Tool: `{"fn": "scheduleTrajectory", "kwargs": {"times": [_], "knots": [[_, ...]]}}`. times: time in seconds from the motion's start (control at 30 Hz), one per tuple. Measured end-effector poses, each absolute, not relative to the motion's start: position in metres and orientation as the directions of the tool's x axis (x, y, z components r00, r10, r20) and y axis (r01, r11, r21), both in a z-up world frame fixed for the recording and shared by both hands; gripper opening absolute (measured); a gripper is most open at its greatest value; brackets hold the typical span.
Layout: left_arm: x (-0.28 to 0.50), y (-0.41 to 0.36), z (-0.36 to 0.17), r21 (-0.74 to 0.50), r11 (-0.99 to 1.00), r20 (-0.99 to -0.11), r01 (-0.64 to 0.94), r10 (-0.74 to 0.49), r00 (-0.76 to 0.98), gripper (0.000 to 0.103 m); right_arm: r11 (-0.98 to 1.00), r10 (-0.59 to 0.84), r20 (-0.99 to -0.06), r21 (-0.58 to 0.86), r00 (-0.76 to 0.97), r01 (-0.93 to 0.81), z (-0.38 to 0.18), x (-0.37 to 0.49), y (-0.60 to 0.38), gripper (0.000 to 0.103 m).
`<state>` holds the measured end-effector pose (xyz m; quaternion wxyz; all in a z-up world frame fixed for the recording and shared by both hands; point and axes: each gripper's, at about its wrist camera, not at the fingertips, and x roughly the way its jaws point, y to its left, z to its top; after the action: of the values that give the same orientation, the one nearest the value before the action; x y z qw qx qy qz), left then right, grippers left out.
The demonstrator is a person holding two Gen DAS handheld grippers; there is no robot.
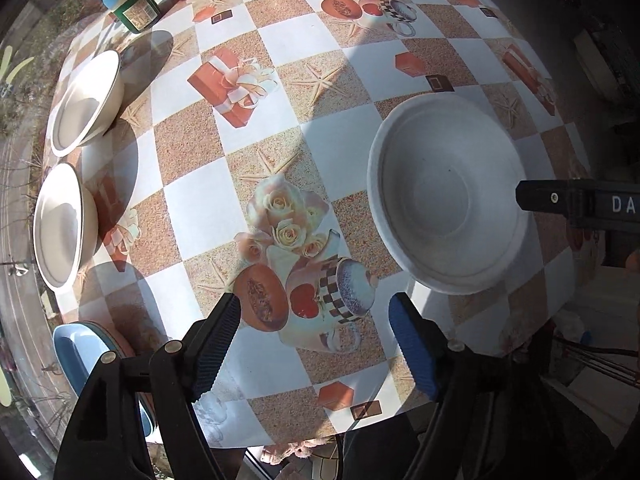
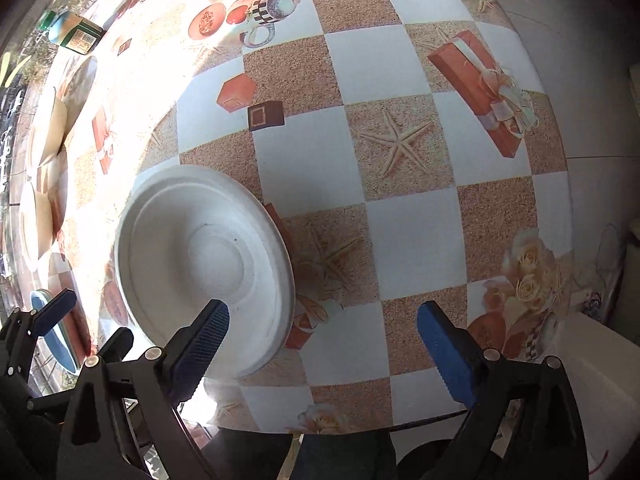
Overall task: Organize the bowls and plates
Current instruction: 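Carry the white bowl with both grippers to an open table spot, lower, open, then move both open grippers over to a second white bowl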
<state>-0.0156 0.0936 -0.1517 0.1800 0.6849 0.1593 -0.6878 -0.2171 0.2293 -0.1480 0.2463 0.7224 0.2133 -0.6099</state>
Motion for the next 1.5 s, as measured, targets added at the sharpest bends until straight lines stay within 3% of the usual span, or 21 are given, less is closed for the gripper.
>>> {"fn": "scheduleTrajectory", "kwargs": {"times": [0.27, 0.6, 1.5], "knots": [[0.036, 0.093, -0.157, 0.006, -0.864, -1.000, 0.504, 0.008, 0.025, 0.080, -0.825, -0.004, -0.989, 0.086, 0.146, 0.559, -0.127, -0.224, 0.258, 0.096], [0.038, 0.105, -0.131, 0.013, -0.862, -1.000, 0.506, -0.020, -0.009, 0.080, -0.811, -0.018, -0.993, 0.081, 0.113, 0.580, -0.112, -0.193, 0.241, 0.096], [0.080, 0.076, -0.123, 0.009, -0.817, -0.998, 0.577, -0.039, -0.039, 0.080, -0.752, -0.024, -0.996, 0.075, 0.086, 0.655, -0.110, -0.113, 0.188, 0.096]]}}
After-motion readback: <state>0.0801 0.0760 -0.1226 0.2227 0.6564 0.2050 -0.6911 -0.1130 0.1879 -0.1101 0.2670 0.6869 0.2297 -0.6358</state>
